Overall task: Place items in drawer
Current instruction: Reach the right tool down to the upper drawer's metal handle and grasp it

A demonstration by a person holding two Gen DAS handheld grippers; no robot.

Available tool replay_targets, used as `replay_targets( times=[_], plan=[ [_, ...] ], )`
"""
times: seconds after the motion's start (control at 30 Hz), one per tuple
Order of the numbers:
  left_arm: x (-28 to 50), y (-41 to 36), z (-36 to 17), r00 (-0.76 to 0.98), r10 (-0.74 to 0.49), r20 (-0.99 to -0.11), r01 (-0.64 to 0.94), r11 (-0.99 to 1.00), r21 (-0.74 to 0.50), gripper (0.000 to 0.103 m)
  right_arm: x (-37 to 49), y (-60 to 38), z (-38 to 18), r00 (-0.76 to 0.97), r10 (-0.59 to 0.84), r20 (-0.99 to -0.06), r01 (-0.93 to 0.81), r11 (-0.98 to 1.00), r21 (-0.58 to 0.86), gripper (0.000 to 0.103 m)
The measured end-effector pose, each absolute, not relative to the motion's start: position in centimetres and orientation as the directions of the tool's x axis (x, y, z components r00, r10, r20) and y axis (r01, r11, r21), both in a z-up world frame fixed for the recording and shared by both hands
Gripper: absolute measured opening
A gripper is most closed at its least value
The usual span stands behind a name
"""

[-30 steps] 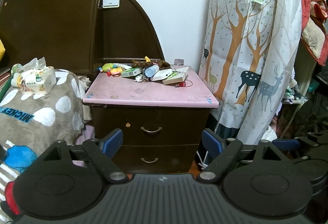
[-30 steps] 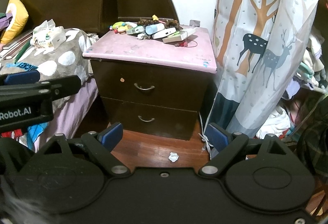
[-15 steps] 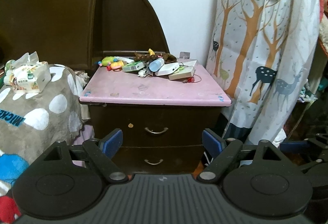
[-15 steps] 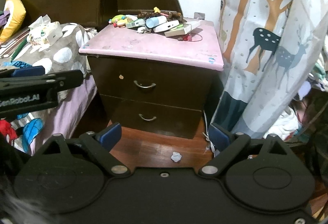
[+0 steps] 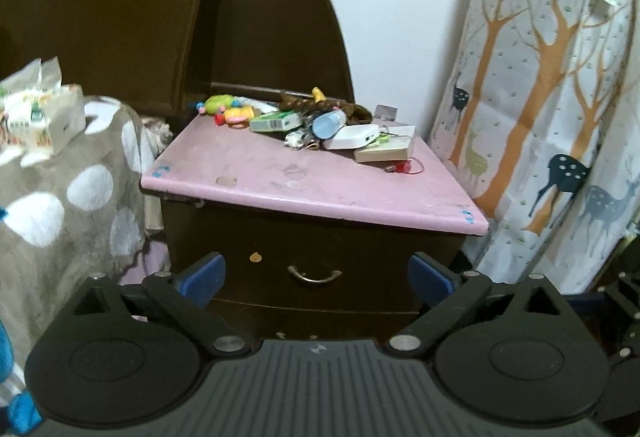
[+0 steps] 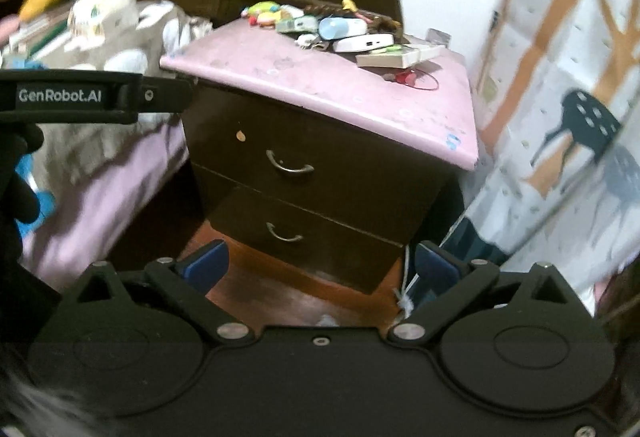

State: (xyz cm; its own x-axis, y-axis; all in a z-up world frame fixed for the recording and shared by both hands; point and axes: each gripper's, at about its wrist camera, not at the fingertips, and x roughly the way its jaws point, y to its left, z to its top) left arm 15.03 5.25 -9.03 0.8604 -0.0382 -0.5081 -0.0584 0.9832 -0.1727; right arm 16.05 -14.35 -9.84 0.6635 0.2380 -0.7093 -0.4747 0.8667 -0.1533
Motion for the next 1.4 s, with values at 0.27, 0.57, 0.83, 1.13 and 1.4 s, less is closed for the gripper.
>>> replay_targets(
  times=[0.27, 0.57, 0.83, 1.13, 1.4],
  plan=[
    [16.9, 8.4, -11.1, 0.872, -0.049, -0.488, -0.071, 0.972, -0.224, 0.102, 20.6, -12.2, -12.2, 0.698, 0.221, -0.681, -0.513, 0.818, -0.259, 0.100],
    [18.0, 11.3, -12.3, 0.871, -0.113, -0.477, -0.052, 0.946, -0.319, 0.102, 24.6, -7.2, -16.2, 0.699, 0.267, -0.664, -0.649, 0.625, -0.432, 0.096],
    [18.6, 13.0, -13.4, 0.869, -0.118, -0.480, -0.074, 0.929, -0.363, 0.102, 28.3, -3.1, -20.8, 0.698, 0.234, -0.677, -0.704, 0.401, -0.587, 0.051],
    [18.5, 14.9, -13.8, 0.897, -0.121, -0.425, -0.095, 0.887, -0.451, 0.102, 30.0, -0.2, -24.5, 0.674, 0.226, -0.703, -0.738, 0.165, -0.654, 0.053],
    [18.4, 14.7, -12.9, 0.894, -0.134, -0.428, -0.065, 0.906, -0.418, 0.102, 31.4, 1.6, -26.9, 0.644, 0.154, -0.749, -0.762, 0.046, -0.646, 0.022]
  ],
)
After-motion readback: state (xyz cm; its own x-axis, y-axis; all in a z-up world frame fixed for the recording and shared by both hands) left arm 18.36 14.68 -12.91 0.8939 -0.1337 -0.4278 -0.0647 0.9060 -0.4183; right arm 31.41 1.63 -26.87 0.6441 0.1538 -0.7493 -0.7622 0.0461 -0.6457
